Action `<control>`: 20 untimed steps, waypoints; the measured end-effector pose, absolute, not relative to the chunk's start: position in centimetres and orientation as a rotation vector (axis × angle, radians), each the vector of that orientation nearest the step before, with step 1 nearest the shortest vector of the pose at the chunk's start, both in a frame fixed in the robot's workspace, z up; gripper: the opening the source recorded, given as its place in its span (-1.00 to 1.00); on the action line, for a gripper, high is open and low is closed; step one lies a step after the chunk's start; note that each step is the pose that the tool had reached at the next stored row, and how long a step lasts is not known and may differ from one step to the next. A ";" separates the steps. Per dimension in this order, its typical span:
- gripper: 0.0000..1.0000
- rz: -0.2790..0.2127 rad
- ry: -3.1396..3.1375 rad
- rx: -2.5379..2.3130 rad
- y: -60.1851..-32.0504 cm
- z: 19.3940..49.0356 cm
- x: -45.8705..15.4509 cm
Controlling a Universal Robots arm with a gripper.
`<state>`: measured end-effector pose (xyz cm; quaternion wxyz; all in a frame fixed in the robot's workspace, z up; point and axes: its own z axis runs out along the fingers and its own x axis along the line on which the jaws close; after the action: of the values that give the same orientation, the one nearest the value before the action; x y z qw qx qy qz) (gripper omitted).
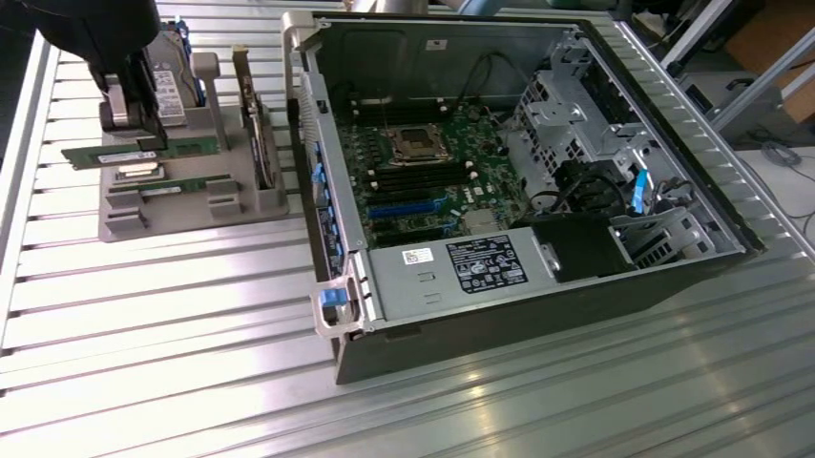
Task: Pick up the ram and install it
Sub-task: 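Pick up the ram and move it above insertion slot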
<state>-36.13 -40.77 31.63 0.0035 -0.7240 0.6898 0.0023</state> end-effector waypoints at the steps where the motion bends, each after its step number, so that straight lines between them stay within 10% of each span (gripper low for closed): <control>1: -0.76 0.007 2.162 -2.270 -40.8 31.8 -36.1; 20: -0.76 0.007 2.162 -2.270 -40.8 35.2 -36.1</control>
<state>-36.14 -40.76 35.23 0.0034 -0.7240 0.6898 0.0024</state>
